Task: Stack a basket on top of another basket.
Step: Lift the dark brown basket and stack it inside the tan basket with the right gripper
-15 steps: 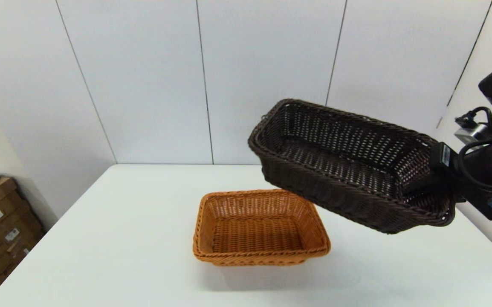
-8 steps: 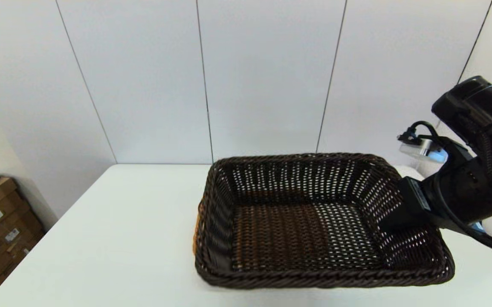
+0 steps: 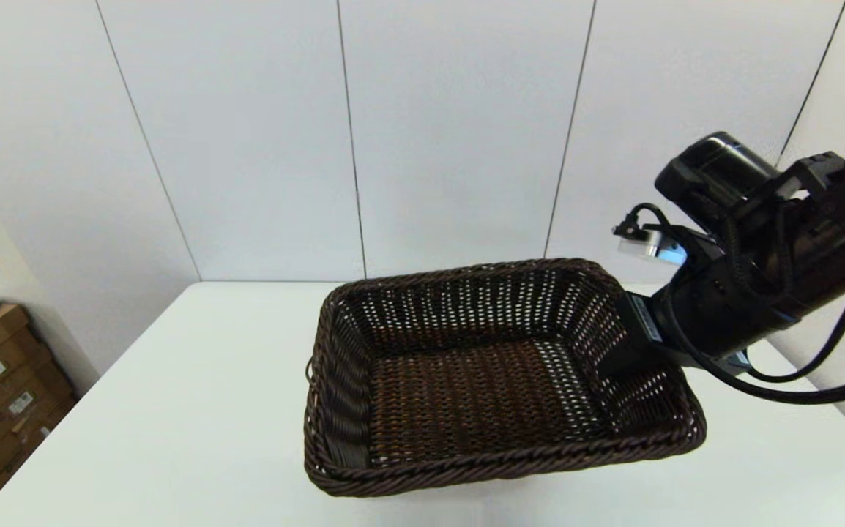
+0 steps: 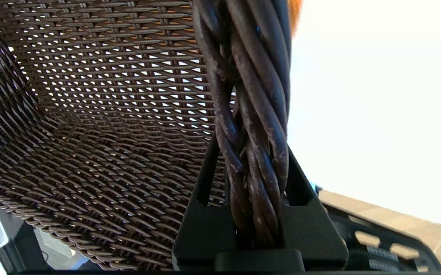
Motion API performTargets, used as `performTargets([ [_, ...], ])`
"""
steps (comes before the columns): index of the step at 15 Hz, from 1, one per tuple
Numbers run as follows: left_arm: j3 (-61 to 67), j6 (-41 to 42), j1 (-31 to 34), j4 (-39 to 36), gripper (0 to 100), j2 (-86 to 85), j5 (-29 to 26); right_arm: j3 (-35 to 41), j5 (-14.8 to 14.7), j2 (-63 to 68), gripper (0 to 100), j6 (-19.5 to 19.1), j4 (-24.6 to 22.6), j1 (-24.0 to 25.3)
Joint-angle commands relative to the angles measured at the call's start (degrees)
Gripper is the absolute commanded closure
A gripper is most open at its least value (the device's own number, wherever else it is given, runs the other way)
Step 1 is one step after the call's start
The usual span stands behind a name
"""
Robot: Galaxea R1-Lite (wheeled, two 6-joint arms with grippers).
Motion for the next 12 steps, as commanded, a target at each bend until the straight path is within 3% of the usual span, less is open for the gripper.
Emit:
performTargets([
  [1,-0.04,-0.03,0.01,0.0,0,-0.01,0.03,-4.89,0.07,6.3,100,0.67,0.29,0.28],
  [12,-0.04,-0.03,0.01,0.0,0,-0.01,0.03,-16.57,-2.12,16.23,100,0.85,0.73,-0.16],
])
